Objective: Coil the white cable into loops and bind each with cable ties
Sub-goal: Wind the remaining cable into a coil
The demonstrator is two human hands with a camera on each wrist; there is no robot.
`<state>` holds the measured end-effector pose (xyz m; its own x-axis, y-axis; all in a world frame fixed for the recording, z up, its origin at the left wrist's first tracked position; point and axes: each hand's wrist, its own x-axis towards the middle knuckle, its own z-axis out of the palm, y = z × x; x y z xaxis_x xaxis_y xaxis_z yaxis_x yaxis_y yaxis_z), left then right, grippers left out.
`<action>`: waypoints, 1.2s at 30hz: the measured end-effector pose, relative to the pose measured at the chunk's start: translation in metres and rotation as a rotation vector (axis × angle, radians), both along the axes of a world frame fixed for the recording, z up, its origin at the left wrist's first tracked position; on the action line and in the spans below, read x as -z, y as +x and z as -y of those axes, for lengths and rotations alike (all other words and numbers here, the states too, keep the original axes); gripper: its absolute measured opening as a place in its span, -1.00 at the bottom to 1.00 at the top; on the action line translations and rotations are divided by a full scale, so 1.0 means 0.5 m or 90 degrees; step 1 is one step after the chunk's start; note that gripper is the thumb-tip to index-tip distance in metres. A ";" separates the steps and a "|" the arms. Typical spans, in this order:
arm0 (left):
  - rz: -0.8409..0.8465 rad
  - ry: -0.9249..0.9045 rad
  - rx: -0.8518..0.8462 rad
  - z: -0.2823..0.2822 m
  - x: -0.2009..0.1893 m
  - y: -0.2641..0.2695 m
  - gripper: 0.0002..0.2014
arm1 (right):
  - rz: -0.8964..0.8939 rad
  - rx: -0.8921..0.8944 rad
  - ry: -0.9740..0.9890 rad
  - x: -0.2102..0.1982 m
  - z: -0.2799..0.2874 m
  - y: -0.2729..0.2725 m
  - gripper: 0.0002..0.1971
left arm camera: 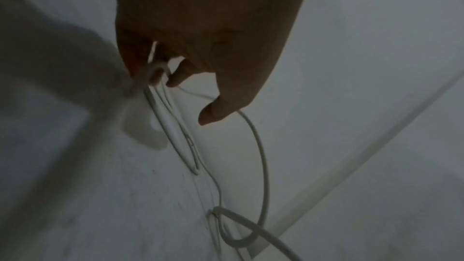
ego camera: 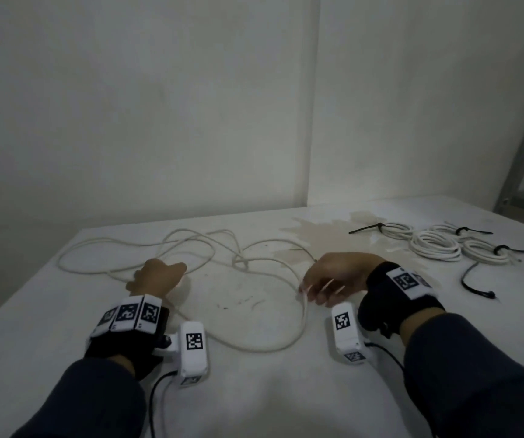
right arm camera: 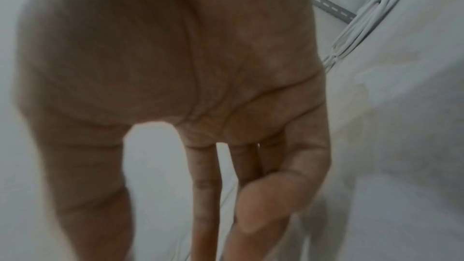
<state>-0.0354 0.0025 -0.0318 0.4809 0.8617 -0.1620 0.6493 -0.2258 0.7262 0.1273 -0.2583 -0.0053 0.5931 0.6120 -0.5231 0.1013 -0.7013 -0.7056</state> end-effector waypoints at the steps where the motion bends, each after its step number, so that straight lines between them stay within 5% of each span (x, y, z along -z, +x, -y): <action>1: -0.056 0.012 -0.028 -0.001 -0.002 -0.006 -0.30 | -0.005 0.026 0.029 0.001 -0.008 0.002 -0.87; 4: -0.078 0.059 -0.043 0.003 -0.024 -0.006 -0.44 | 0.028 0.171 0.159 0.014 -0.041 0.019 -0.88; 6: 0.013 0.135 -0.013 0.000 -0.028 0.006 -0.56 | 0.075 0.248 0.228 0.024 -0.068 0.035 -0.91; 11: 0.330 0.330 0.203 0.046 -0.047 0.022 -0.71 | 0.365 0.166 -0.102 0.068 -0.109 0.101 -0.60; 14: 0.179 0.412 0.435 0.069 -0.049 0.050 -0.58 | 0.397 0.149 -0.074 0.075 -0.109 0.113 -0.71; 18: -0.187 0.457 0.426 0.066 -0.045 0.080 -0.66 | 0.429 0.189 -0.056 0.080 -0.107 0.116 -0.74; 20: -0.167 0.411 0.403 0.063 -0.046 0.087 -0.78 | 0.442 0.189 -0.077 0.076 -0.106 0.113 -0.82; 22: -0.029 0.329 0.333 0.056 -0.043 0.091 -0.71 | 0.437 0.219 -0.078 0.074 -0.105 0.114 -0.77; 25: 0.281 0.164 0.064 0.023 -0.036 0.100 -0.67 | 0.381 0.278 -0.031 0.072 -0.100 0.116 -0.72; 27: 0.336 0.117 -0.070 0.003 -0.040 0.105 -0.79 | 0.301 0.327 0.045 0.070 -0.092 0.122 -0.75; 29: 0.284 0.121 -0.115 -0.004 -0.045 0.112 -0.92 | 0.196 0.365 0.149 0.065 -0.083 0.124 -0.78; 31: 0.177 0.137 -0.098 -0.002 -0.045 0.122 -0.83 | 0.061 0.424 0.285 0.055 -0.072 0.122 -0.79; 34: -0.006 0.131 0.040 0.012 -0.018 0.144 -0.86 | -0.204 0.506 0.532 0.040 -0.050 0.113 -0.65; 36: -0.072 0.104 0.160 0.036 0.001 0.157 -0.66 | -0.270 0.497 0.606 0.034 -0.037 0.110 -0.65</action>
